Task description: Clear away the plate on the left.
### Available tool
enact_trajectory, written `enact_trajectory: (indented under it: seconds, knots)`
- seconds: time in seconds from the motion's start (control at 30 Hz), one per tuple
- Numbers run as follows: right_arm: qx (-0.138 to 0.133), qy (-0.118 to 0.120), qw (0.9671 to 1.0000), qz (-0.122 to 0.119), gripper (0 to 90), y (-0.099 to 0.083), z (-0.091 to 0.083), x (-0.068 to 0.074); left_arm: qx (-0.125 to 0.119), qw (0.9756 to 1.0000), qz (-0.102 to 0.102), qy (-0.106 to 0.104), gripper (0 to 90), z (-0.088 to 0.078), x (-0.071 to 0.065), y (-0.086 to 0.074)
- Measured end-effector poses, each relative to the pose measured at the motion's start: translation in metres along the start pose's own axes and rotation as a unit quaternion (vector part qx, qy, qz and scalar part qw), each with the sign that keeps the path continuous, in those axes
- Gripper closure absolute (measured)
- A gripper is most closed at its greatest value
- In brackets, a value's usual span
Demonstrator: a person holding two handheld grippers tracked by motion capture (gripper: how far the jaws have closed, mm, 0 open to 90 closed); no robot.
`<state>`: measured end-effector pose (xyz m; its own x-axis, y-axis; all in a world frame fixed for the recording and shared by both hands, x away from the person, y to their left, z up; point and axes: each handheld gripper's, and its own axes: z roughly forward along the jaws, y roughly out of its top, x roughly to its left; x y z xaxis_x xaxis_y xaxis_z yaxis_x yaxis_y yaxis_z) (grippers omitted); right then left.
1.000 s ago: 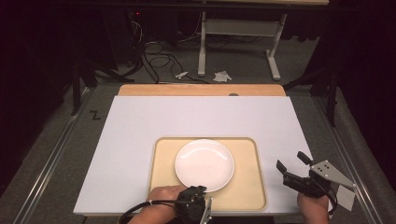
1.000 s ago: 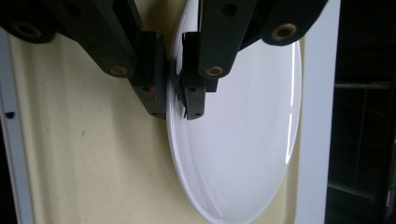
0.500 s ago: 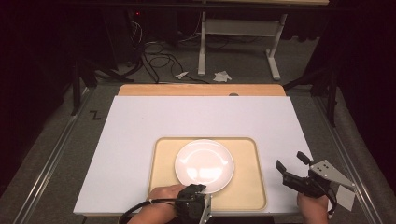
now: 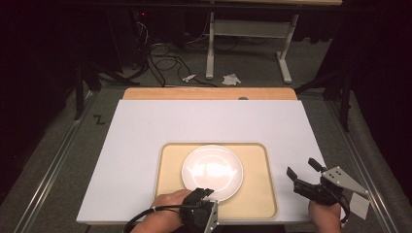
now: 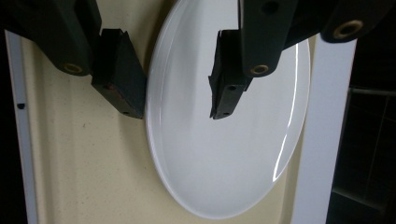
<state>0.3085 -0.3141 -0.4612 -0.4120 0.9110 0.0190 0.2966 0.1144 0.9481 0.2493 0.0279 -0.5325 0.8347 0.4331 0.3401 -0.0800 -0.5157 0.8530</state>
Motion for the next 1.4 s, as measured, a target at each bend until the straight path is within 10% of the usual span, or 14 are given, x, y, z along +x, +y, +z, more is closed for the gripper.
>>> enact_trajectory:
  seconds: [0.63, 0.8, 0.97, 1.17, 1.27, 1.3, 1.37, 1.4]
  knots:
    - [0.000, 0.000, 1.0000, -0.004, 16.2, 0.000, 0.000, 0.000, -0.025, 0.9988, -0.017, 0.038, 56.1, -0.017, 0.021, 0.006]
    - [0.001, -0.001, 1.0000, -0.003, 16.2, 0.000, 0.001, 0.000, -0.034, 0.9963, -0.053, 0.059, 55.0, -0.022, 0.037, 0.003]
    - [0.002, 0.000, 1.0000, -0.005, 16.2, 0.000, 0.001, 0.000, -0.058, 0.9873, -0.121, 0.085, 53.9, -0.033, 0.060, -0.003]
    - [0.002, -0.002, 1.0000, -0.004, 16.2, 0.000, 0.001, 0.000, -0.075, 0.9691, -0.197, 0.128, 49.7, -0.053, 0.094, -0.017]
    - [0.002, -0.001, 1.0000, -0.005, 16.2, 0.000, 0.001, 0.000, -0.081, 0.9561, -0.238, 0.151, 47.3, -0.067, 0.112, -0.027]
    - [0.002, -0.001, 1.0000, -0.005, 16.2, 0.000, 0.001, 0.000, -0.105, 0.9458, -0.261, 0.162, 46.7, -0.068, 0.118, -0.029]
    - [0.002, -0.003, 1.0000, -0.004, 16.2, -0.001, 0.001, 0.000, -0.102, 0.9409, -0.276, 0.168, 44.7, -0.078, 0.127, -0.035]
    - [0.003, -0.002, 1.0000, -0.004, 16.2, -0.001, 0.001, 0.000, -0.110, 0.9336, -0.291, 0.177, 43.5, -0.084, 0.133, -0.039]
